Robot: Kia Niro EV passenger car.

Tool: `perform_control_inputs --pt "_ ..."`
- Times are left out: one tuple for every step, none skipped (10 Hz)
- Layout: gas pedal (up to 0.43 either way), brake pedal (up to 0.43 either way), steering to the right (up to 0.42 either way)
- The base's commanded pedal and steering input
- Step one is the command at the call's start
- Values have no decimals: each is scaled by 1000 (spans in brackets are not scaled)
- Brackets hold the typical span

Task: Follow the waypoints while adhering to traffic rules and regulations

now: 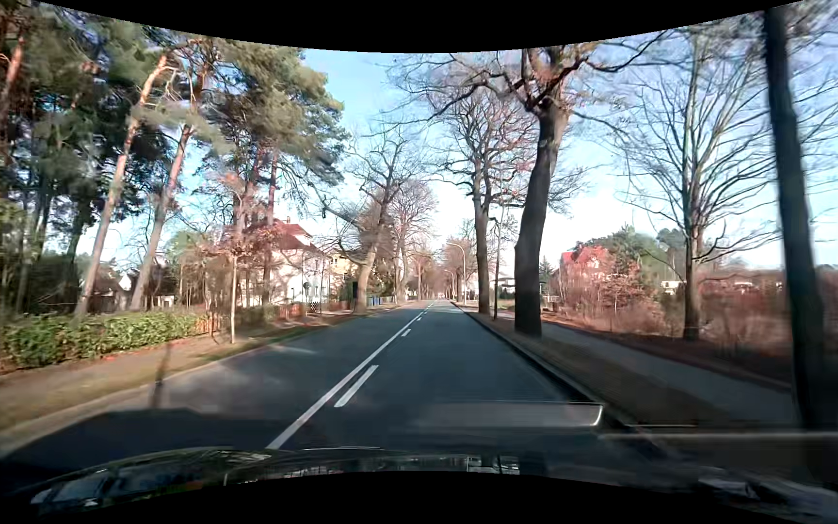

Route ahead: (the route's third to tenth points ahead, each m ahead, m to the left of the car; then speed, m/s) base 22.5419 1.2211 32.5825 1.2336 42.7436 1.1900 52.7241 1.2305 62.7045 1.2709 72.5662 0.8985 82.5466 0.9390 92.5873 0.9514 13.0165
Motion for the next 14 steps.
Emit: perform_control_inputs --pt "130 0 -1" --pt "130 0 -1" --pt "138 0 -1" --pt "138 0 -1" --pt "138 0 -1" --pt "138 0 -1" --pt "138 0 -1" --pt "138 0 -1" --pt "138 0 -1" --pt "138 0 -1" --pt "138 0 -1" --pt "138 0 -1" --pt "138 0 -1" --pt "138 0 -1"
